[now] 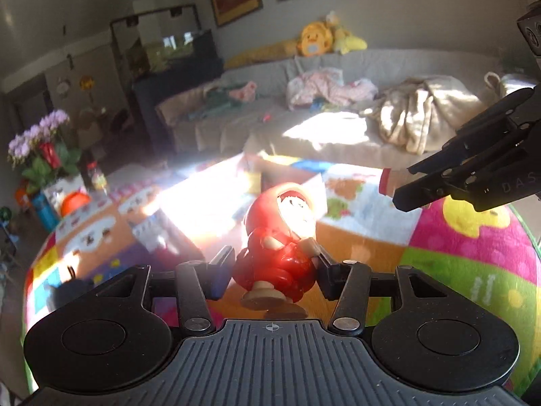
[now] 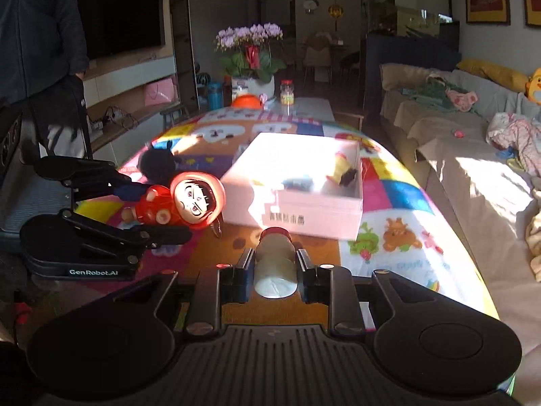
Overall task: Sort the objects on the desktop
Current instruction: 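Carry the white bottle and red hooded doll into the box with both tools, then grasp the white battery holder with the right tool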
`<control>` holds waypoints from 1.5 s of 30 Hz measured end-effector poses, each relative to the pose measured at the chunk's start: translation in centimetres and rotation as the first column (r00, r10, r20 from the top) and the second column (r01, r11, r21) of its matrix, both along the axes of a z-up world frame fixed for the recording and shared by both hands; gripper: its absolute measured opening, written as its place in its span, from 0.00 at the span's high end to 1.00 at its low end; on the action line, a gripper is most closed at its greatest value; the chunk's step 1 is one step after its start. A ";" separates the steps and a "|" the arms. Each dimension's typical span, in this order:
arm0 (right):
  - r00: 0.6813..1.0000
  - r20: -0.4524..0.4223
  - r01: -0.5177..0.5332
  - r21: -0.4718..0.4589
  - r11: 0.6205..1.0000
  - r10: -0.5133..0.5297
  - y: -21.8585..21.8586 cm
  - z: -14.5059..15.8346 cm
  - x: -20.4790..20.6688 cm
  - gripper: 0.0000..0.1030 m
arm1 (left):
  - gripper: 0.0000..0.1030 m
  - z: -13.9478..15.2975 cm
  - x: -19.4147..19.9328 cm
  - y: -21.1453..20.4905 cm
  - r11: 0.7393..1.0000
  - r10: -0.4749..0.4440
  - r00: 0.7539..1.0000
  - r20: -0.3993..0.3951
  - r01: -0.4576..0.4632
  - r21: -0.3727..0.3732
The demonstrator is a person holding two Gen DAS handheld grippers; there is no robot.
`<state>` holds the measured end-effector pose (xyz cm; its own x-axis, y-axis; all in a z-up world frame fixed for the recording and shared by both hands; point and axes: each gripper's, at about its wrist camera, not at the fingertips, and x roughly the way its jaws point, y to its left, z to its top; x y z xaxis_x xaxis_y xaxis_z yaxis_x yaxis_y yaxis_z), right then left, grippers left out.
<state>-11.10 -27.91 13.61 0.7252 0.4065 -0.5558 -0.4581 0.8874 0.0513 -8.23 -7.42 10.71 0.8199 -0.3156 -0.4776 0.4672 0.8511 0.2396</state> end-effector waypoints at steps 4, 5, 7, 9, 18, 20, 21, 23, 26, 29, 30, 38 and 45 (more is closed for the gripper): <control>0.996 0.094 0.007 0.016 1.000 -0.009 -0.4 4.0 0.8 0.76 | 0.47 2.7 3.1 -1.1 1.000 0.002 0.994 0.109 -0.003 0.005; 0.994 0.112 0.011 0.013 1.000 -0.012 -0.5 4.9 1.4 0.76 | 0.47 2.9 4.2 -1.3 1.000 0.005 0.994 0.109 -0.005 0.002; 0.992 0.126 0.030 0.009 0.999 -0.031 -0.4 5.6 2.9 0.76 | 0.47 2.8 6.5 -1.7 1.000 0.018 0.994 0.107 -0.018 -0.004; 0.992 0.118 0.050 0.011 0.999 -0.051 -0.2 5.8 5.4 0.76 | 0.47 2.2 8.6 -2.0 1.000 0.022 0.994 0.102 -0.021 -0.015; 0.989 0.049 0.141 0.008 0.990 -0.142 2.5 3.5 18.0 0.75 | 0.23 -1.3 16.1 -0.5 0.987 0.098 0.995 -0.009 -0.098 -0.124; 0.989 0.011 0.149 0.008 0.989 -0.149 2.5 2.6 19.1 0.75 | 0.19 -2.1 15.2 1.0 0.982 0.124 0.991 -0.045 -0.129 -0.138; 0.989 -0.004 0.146 0.005 0.989 -0.146 2.5 2.1 19.4 0.75 | 0.17 -2.7 14.4 1.9 0.980 0.149 0.987 -0.053 -0.155 -0.128; 0.989 -0.024 0.148 -0.007 0.989 -0.148 2.6 1.4 19.9 0.75 | 0.16 -3.9 13.2 3.5 0.973 0.193 0.978 -0.083 -0.201 -0.116; 0.986 -0.079 0.144 -0.010 0.990 -0.144 3.5 0.6 20.8 0.75 | 0.15 -5.6 12.0 6.1 0.955 0.239 0.956 -0.171 -0.263 -0.134; 0.986 -0.128 0.106 -0.008 0.994 -0.106 5.7 0.4 21.6 0.75 | 0.08 -6.7 11.3 8.1 0.943 0.271 0.941 -0.203 -0.302 -0.139; 0.986 -0.141 0.087 -0.007 0.996 -0.088 6.8 0.5 21.9 0.75 | 0.08 -6.9 11.0 8.6 0.939 0.286 0.937 -0.200 -0.315 -0.137; 0.959 -0.275 -0.068 -0.011 0.998 0.062 19.8 0.4 28.0 0.51 | 0.07 -9.3 9.6 12.6 0.920 0.287 0.914 -0.286 -0.346 -0.182; 0.946 -0.324 -0.069 -0.182 0.981 0.007 28.9 -4.2 34.8 0.51 | 0.05 -10.1 9.4 14.2 0.898 0.276 0.904 -0.325 -0.364 -0.249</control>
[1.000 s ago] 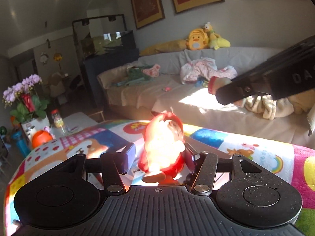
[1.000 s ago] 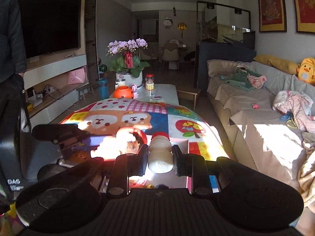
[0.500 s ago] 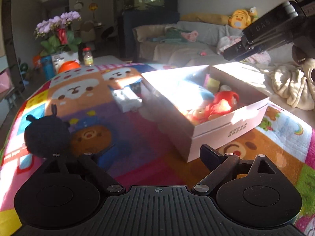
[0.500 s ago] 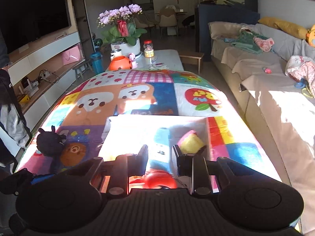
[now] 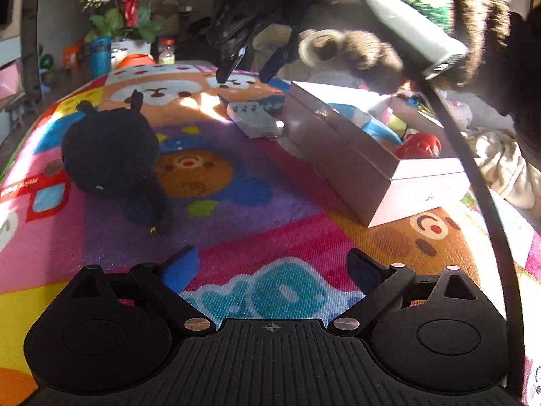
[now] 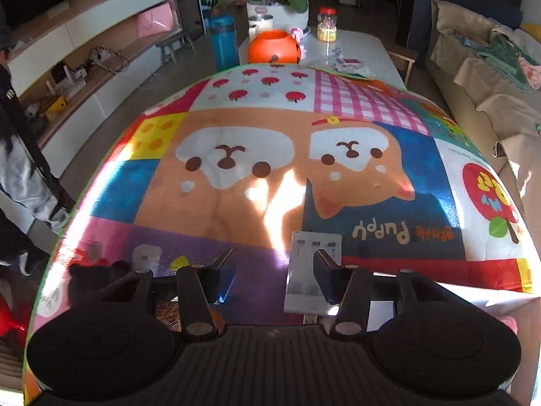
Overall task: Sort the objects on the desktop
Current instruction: 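Grasp the white battery holder with the right tool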
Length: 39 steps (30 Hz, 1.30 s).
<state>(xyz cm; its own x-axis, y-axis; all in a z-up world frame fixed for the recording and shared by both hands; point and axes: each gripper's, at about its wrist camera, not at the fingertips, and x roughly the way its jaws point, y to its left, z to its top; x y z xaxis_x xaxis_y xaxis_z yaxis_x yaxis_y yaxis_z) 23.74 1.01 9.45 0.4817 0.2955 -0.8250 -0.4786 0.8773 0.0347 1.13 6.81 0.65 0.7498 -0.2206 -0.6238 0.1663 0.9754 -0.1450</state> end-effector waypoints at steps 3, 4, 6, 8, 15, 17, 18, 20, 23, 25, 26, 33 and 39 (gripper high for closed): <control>1.000 0.008 0.017 -0.108 0.994 -0.016 1.6 -2.2 1.8 0.51 | 0.04 0.0 -0.1 -0.1 1.000 -0.001 1.000 0.004 0.001 -0.006; 1.000 0.001 0.013 -0.128 0.992 -0.013 2.0 -2.7 2.1 0.50 | 0.04 0.0 0.0 -0.1 1.000 -0.004 1.000 0.002 0.004 -0.011; 1.000 -0.023 0.010 -0.163 0.987 -0.014 2.7 -3.9 2.9 0.49 | 0.03 0.0 0.0 0.0 1.000 -0.008 1.000 0.001 0.008 -0.020; 0.999 -0.042 0.008 -0.199 0.980 -0.017 3.3 -4.9 3.4 0.46 | 0.03 0.0 0.0 0.0 1.000 -0.008 1.000 0.001 0.008 -0.025; 0.999 -0.032 0.000 -0.205 0.979 -0.007 3.2 -5.1 2.9 0.73 | 0.03 -0.1 0.1 0.0 1.000 -0.007 1.000 0.002 0.007 -0.022; 0.999 -0.028 -0.027 -0.186 0.982 0.023 3.0 -4.3 2.0 0.97 | 0.03 -0.1 0.1 0.0 1.000 -0.007 1.000 0.002 0.007 -0.020; 0.999 -0.033 -0.028 -0.162 0.986 0.023 2.8 -3.8 1.6 0.98 | 0.03 -0.1 0.1 0.0 1.000 -0.006 1.000 0.002 0.006 -0.021; 0.998 -0.030 -0.050 -0.115 0.992 0.046 2.2 -2.5 0.5 0.98 | 0.03 -0.1 0.1 0.0 1.000 -0.006 1.000 0.001 0.006 -0.021; 0.996 -0.009 -0.085 -0.086 0.993 0.085 1.6 -0.7 -1.6 0.99 | 0.03 -0.1 0.1 -0.2 1.000 -0.006 1.000 0.001 0.006 -0.013; 0.995 -0.002 -0.097 -0.059 0.994 0.097 0.9 0.6 -2.7 1.00 | 0.03 -0.1 0.1 -0.2 1.000 -0.005 1.000 0.001 0.005 -0.011; 0.995 -0.002 -0.099 -0.038 0.994 0.099 0.4 1.3 -3.3 1.00 | 0.03 0.0 0.1 -0.1 1.000 -0.004 1.000 0.002 0.004 -0.013; 0.991 0.031 -0.128 -0.016 0.992 0.128 -1.7 4.0 -5.8 0.94 | 0.03 -0.1 0.2 -1.1 0.999 -0.002 1.000 -0.005 0.003 0.050; 0.989 0.080 -0.110 -0.190 0.976 0.127 1.9 0.4 -2.1 0.29 | 0.03 -0.1 0.0 -0.2 1.000 0.022 1.000 0.000 -0.022 0.002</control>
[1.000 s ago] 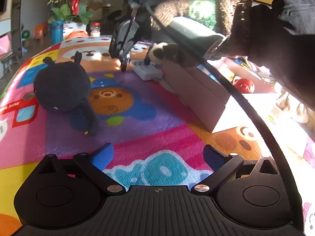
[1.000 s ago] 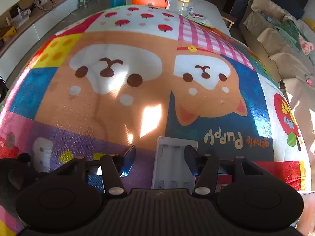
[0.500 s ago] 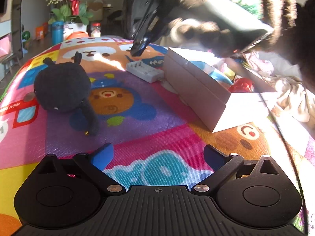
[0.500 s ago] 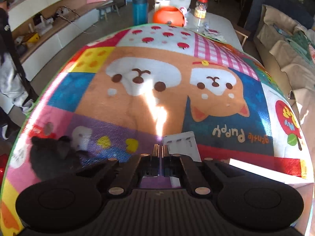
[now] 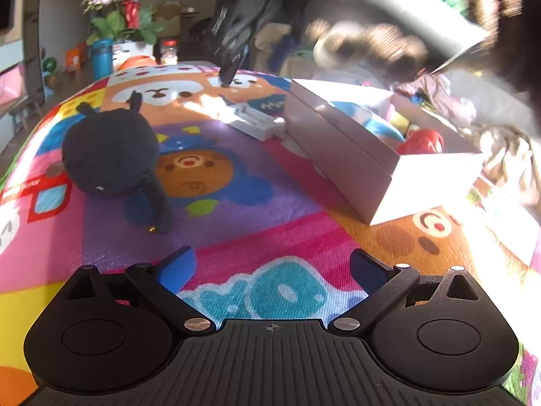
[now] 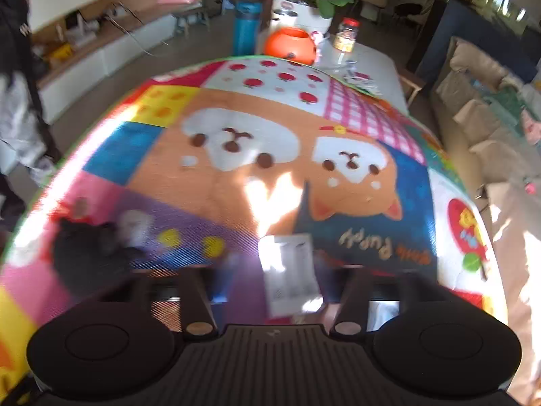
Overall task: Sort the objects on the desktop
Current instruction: 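Grasp the white battery holder with the right tool, then lift the battery holder with the right tool while the left tool reaches toward the black plush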
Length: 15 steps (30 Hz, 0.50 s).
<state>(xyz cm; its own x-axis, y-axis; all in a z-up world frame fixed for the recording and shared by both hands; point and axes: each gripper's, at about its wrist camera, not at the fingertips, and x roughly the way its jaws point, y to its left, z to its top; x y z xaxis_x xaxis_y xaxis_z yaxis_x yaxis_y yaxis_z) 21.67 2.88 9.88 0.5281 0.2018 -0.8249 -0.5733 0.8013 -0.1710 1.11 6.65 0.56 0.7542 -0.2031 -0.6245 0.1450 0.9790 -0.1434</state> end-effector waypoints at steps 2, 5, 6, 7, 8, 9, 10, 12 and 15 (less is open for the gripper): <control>0.999 -0.040 0.016 -0.016 1.000 -0.017 0.6 -1.7 2.3 0.29 | 0.03 0.1 -0.1 1.0 0.998 0.020 1.000 0.000 -0.020 -0.053; 0.994 -0.096 0.044 -0.022 0.999 -0.046 1.1 -3.9 4.8 0.29 | 0.03 0.2 0.0 2.4 0.990 0.027 1.000 -0.008 -0.027 -0.137; 0.993 -0.103 0.048 -0.026 0.999 -0.050 1.2 -4.4 5.2 0.32 | 0.02 0.2 -0.1 2.5 0.990 0.023 1.000 -0.008 -0.024 -0.137; 0.993 -0.109 0.047 -0.032 0.998 -0.050 1.4 -5.0 5.6 0.34 | 0.02 0.2 -0.1 2.5 0.991 0.018 1.000 -0.008 -0.019 -0.133; 0.991 -0.123 0.041 -0.033 0.999 -0.045 1.6 -5.6 5.8 0.36 | 0.02 0.2 -0.2 2.5 0.991 0.013 1.000 -0.008 -0.014 -0.130; 0.989 -0.143 0.040 -0.027 0.999 -0.043 1.8 -6.0 5.9 0.38 | 0.02 0.3 -0.2 2.5 0.991 0.011 1.000 -0.008 -0.012 -0.132; 0.988 -0.147 0.047 -0.018 0.999 -0.049 1.8 -6.2 5.9 0.39 | 0.02 0.3 -0.3 2.6 0.991 0.009 1.000 -0.008 -0.010 -0.132; 0.973 -0.223 0.062 0.036 0.997 -0.052 1.5 -5.9 5.7 0.43 | 0.02 0.3 -0.3 2.7 0.991 0.006 1.000 -0.010 -0.007 -0.133; 0.923 -0.382 0.030 0.215 0.976 0.055 0.4 -4.7 3.7 0.47 | 0.02 0.3 -0.6 2.5 0.992 0.002 1.000 -0.009 -0.004 -0.123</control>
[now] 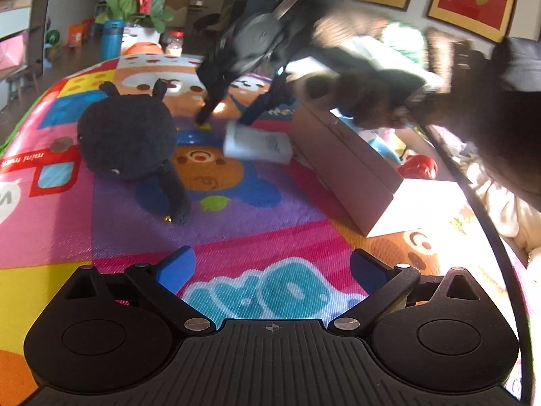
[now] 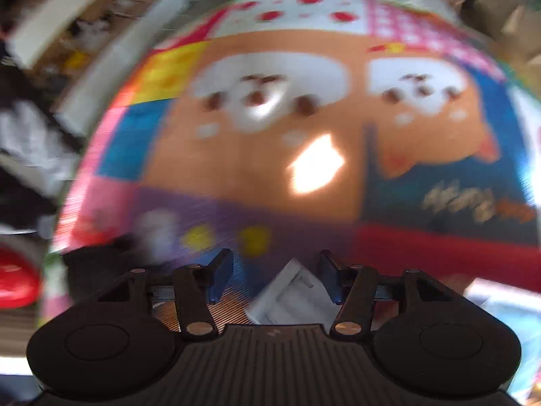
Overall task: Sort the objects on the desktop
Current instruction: 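Lift the battery holder with the right tool while the left tool reaches toward the black plush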
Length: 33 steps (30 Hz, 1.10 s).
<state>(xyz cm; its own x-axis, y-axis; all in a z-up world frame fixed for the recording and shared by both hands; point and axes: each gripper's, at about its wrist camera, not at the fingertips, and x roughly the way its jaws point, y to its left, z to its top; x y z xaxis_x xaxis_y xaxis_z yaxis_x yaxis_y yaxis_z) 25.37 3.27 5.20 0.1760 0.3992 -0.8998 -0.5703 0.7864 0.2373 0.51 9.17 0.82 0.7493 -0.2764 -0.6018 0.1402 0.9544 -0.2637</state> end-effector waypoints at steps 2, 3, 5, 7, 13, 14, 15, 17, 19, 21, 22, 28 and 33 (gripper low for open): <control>0.994 0.099 -0.047 -0.046 0.998 0.051 0.1 0.9 -2.1 0.38 | 0.02 0.0 -0.1 -0.2 1.000 -0.001 1.000 -0.002 0.001 0.010; 0.984 0.154 -0.075 -0.097 0.992 0.090 0.3 0.9 -3.0 0.31 | 0.02 0.1 -0.1 -0.2 1.000 -0.002 1.000 -0.004 0.002 0.016; 0.977 0.183 -0.078 -0.170 0.982 0.109 0.3 0.5 -3.8 0.31 | 0.02 0.2 -0.2 -0.2 1.000 -0.002 1.000 -0.011 0.002 0.025; 0.984 0.156 -0.063 -0.171 0.983 0.090 -0.1 0.0 -3.8 0.30 | 0.02 0.4 -0.4 0.1 0.999 0.006 1.000 -0.011 -0.005 0.031; 0.991 0.094 -0.080 -0.112 0.991 0.090 0.1 -0.6 -4.7 0.12 | 0.01 0.8 -0.9 1.3 0.997 0.051 0.999 -0.011 -0.050 0.050; 0.990 0.087 -0.099 -0.113 0.989 0.110 0.1 -0.8 -5.4 0.12 | 0.01 0.8 -1.1 1.5 0.997 0.053 0.999 -0.014 -0.052 0.049; 0.987 0.089 -0.120 -0.118 0.986 0.131 0.2 -1.0 -6.2 0.12 | 0.01 0.8 -1.2 1.5 0.997 0.052 0.999 -0.016 -0.051 0.051; 0.979 0.126 -0.142 -0.153 0.978 0.162 0.1 -1.2 -8.2 0.17 | 0.01 0.8 -1.8 1.6 0.997 0.039 0.999 -0.020 -0.038 0.061; 0.970 0.145 -0.167 -0.177 0.970 0.193 -0.3 -1.1 -10.4 0.20 | 0.01 0.9 -2.4 1.4 0.996 0.021 1.000 -0.023 -0.019 0.086; 0.971 0.129 -0.179 -0.154 0.972 0.200 -1.4 -0.8 -12.6 0.20 | 0.01 0.9 -3.1 1.1 0.993 0.005 1.000 -0.030 -0.002 0.118; 0.969 0.134 -0.188 -0.141 0.972 0.207 -2.0 -0.5 -13.7 0.20 | 0.01 0.9 -3.4 0.9 0.991 -0.004 0.999 -0.033 0.008 0.131; 0.960 0.233 -0.162 0.025 0.987 0.152 -9.7 4.0 -20.3 0.20 | 0.01 0.8 -3.7 -0.3 0.982 -0.018 0.999 -0.039 0.025 0.185; 0.951 0.307 0.030 0.016 0.999 -0.034 -18.6 4.9 -23.2 0.20 | 0.01 2.2 -0.9 0.8 0.973 0.144 0.989 0.019 -0.145 0.177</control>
